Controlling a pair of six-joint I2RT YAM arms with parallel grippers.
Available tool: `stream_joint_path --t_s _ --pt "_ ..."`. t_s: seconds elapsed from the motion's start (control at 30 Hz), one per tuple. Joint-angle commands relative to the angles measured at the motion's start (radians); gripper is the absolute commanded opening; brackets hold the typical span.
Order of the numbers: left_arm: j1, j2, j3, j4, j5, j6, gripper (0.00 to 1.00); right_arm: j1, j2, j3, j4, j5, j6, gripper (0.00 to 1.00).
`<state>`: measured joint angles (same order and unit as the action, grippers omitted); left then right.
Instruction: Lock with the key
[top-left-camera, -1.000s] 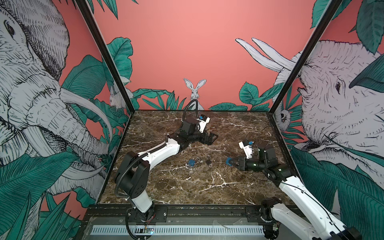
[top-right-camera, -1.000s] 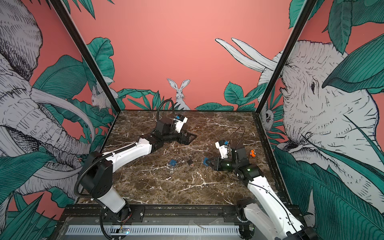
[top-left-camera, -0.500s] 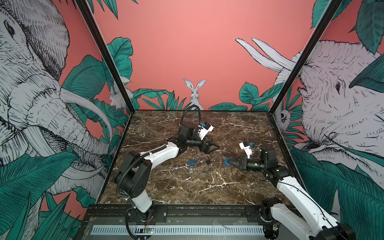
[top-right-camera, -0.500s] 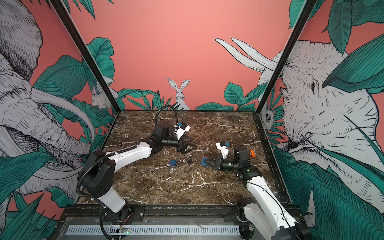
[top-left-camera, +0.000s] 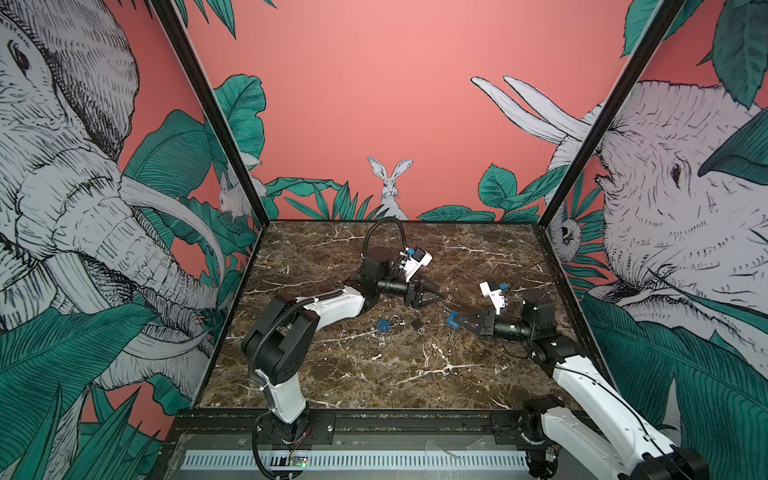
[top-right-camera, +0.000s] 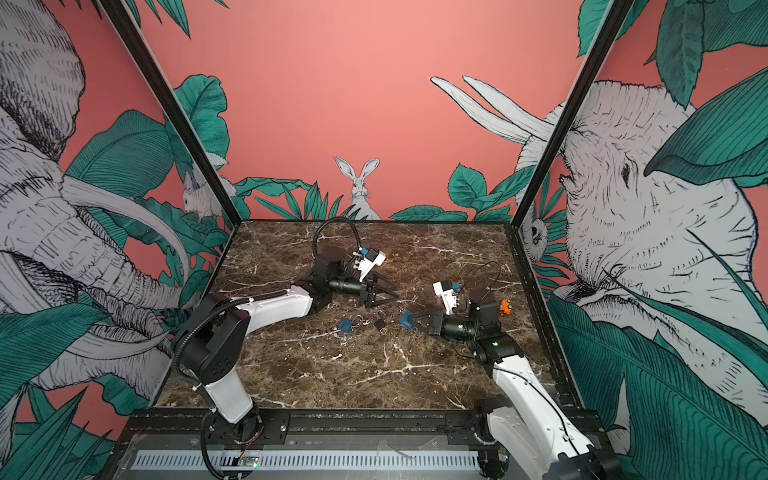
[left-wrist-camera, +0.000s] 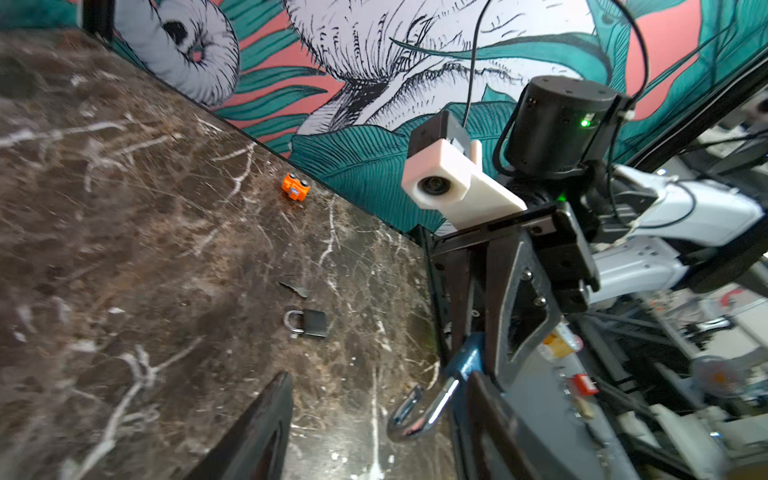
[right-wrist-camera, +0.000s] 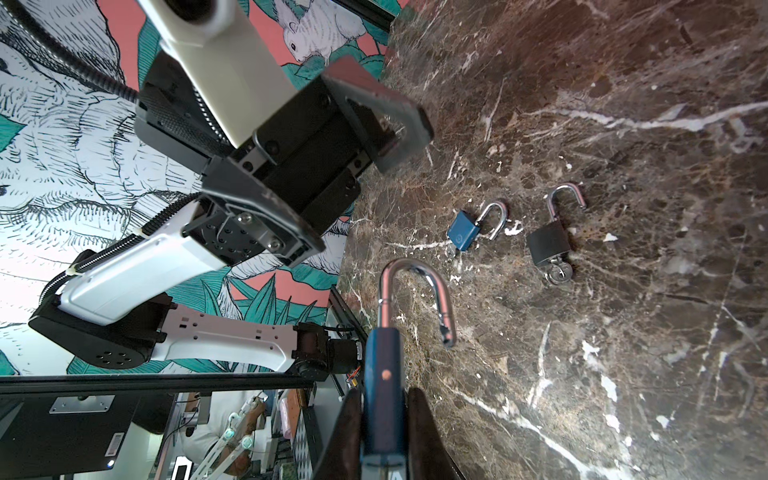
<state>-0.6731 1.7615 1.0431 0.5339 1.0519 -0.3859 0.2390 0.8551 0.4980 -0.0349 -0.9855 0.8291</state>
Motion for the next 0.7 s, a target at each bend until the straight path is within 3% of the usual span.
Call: stream_joint_path --t_s 0.0,0.23,0.47,0.67 --pt "-0.021 0.011 0.002 0.096 0.052 -0.083 0.58 -0.006 -0.016 0.021 0.084 -0.023 0.02 0.0" --pt "-0.068 0.023 -0.008 0.193 0.065 -0.159 0.53 -0.007 -0.019 0.028 0.07 -0.007 0.013 0.0" --pt "-0.07 0.024 -0.018 0.185 0.071 -0.165 0.4 -0.026 -0.04 0.05 0.018 0.019 -0.031 0.0" --pt "-0.07 0.023 -0.023 0.176 0.072 -0.168 0.38 -0.054 -0.049 0.06 0.018 0.015 -0.036 0.0"
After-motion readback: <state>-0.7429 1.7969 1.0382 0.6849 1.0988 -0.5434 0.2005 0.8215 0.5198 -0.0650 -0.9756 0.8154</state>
